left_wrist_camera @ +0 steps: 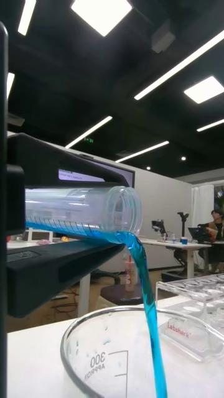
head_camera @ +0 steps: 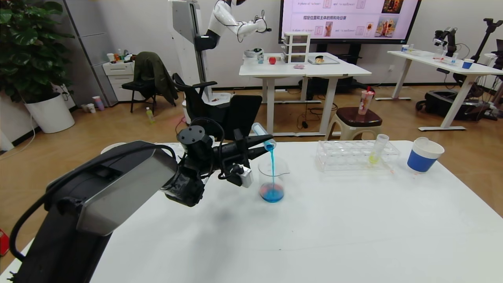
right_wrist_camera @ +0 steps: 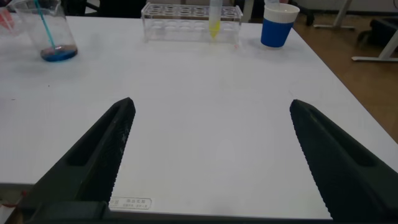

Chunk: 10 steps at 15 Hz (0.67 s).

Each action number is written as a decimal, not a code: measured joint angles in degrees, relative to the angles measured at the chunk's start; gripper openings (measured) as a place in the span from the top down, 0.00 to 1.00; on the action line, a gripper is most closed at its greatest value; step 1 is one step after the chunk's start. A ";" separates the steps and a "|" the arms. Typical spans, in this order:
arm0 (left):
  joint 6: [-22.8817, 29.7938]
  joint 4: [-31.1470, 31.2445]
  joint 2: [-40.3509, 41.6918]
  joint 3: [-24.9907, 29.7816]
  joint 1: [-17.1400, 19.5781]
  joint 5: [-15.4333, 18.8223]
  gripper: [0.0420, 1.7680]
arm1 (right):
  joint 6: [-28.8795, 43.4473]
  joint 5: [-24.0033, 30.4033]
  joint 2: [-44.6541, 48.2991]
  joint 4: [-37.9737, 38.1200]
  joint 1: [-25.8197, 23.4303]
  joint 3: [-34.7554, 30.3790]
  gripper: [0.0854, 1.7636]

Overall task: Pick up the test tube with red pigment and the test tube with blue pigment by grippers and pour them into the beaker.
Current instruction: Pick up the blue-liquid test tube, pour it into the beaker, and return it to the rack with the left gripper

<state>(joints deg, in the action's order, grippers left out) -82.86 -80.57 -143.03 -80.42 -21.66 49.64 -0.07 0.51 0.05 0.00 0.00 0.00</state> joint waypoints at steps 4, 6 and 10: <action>-3.79 0.04 -0.44 0.18 0.28 0.16 0.73 | 0.02 0.00 0.00 0.00 0.00 0.00 0.02; -6.36 0.13 -0.85 0.27 0.09 1.44 0.73 | 0.00 0.00 0.00 0.00 0.00 0.00 0.02; -8.13 -0.11 -1.26 0.52 -0.27 1.73 0.73 | 0.00 0.00 0.00 0.00 0.00 0.00 0.02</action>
<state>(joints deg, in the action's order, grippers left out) -90.99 -80.68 -144.29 -79.90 -21.93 51.37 -0.07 0.51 0.05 0.00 0.00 0.00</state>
